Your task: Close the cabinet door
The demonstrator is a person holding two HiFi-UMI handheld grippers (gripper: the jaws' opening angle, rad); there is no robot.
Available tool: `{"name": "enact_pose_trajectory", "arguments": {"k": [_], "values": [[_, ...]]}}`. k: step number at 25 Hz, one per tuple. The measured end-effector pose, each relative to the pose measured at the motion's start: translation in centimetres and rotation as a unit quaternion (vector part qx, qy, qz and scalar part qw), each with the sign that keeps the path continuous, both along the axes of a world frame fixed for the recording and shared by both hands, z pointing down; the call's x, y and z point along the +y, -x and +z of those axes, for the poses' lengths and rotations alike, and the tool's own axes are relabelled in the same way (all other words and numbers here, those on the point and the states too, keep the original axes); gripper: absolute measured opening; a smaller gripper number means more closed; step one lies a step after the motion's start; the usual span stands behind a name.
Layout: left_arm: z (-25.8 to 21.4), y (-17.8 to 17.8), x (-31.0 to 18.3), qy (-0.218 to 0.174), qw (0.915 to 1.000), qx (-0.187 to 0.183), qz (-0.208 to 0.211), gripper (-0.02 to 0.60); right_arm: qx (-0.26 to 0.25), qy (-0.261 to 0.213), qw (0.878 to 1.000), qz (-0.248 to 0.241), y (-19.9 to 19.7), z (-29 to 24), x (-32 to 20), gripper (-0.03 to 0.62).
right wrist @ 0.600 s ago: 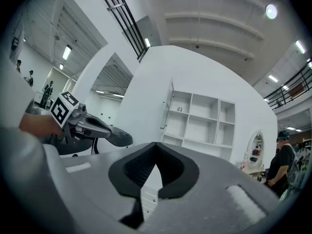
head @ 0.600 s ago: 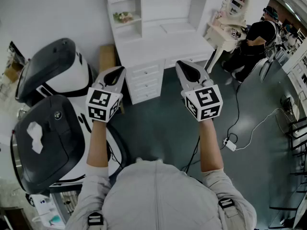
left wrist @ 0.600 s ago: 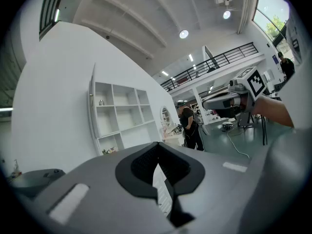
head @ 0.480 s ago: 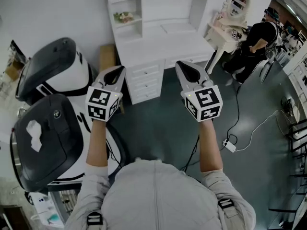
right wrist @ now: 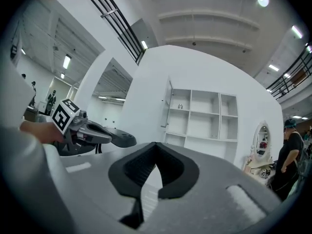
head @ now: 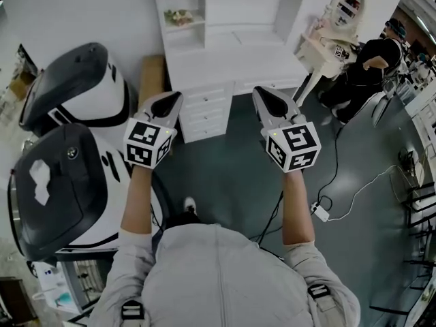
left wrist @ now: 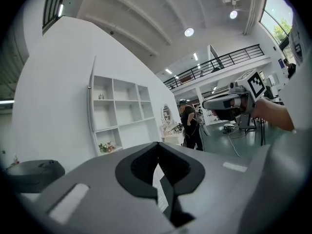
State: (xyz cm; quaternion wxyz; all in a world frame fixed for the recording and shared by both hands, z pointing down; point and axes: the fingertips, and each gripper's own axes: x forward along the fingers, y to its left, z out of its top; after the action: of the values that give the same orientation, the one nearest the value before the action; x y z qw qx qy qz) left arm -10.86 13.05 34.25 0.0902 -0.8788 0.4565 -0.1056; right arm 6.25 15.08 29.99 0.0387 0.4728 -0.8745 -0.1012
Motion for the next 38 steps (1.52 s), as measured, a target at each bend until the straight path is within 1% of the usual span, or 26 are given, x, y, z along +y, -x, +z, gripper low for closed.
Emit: {"name": "enact_pose_trajectory", "arguments": {"k": [6, 11, 14, 17, 26, 30, 34, 36, 38], "values": [[0.5, 0.0, -2.3, 0.005, 1.0000, -0.003, -0.004, 0.018, -0.014, 0.010, 1.000, 0.001, -0.6, 0.7, -2.7, 0.002], [1.3, 0.6, -5.8, 0.006, 0.9999, 0.001, -0.009, 0.018, -0.018, 0.012, 1.000, -0.003, -0.3, 1.2, -6.5, 0.002], [1.7, 1.4, -9.2, 0.009, 0.9998, 0.004, -0.015, 0.018, -0.016, 0.015, 1.000, -0.009, 0.2, 1.6, -9.7, 0.002], [1.3, 2.1, -13.5, 0.005, 0.9997, 0.010, -0.021, 0.018, -0.013, 0.010, 1.000, -0.011, 0.7, 1.1, -13.6, 0.002], [-1.7, 3.3, -25.7, -0.015, 0.9997, 0.011, -0.013, 0.018, -0.009, -0.008, 1.000, -0.017, 3.1, -1.9, -25.4, 0.002], [-2.0, 4.5, -30.0, -0.012, 0.9997, 0.015, -0.015, 0.018, -0.011, -0.004, 1.000, -0.019, 4.1, -2.2, -29.6, 0.002], [-2.1, 6.2, -34.0, -0.008, 0.9992, 0.025, -0.029, 0.018, -0.009, 0.004, 1.000, -0.022, 5.1, -1.9, -33.2, 0.002], [-2.3, 7.4, -35.7, -0.010, 0.9984, 0.035, -0.043, 0.020, -0.007, 0.008, 1.000, -0.023, 5.6, -1.6, -34.8, 0.002], [-2.7, 8.8, -37.3, -0.017, 0.9964, 0.052, -0.065, 0.040, -0.005, 0.011, 1.000, -0.023, 6.1, -1.3, -36.1, 0.002]]}}
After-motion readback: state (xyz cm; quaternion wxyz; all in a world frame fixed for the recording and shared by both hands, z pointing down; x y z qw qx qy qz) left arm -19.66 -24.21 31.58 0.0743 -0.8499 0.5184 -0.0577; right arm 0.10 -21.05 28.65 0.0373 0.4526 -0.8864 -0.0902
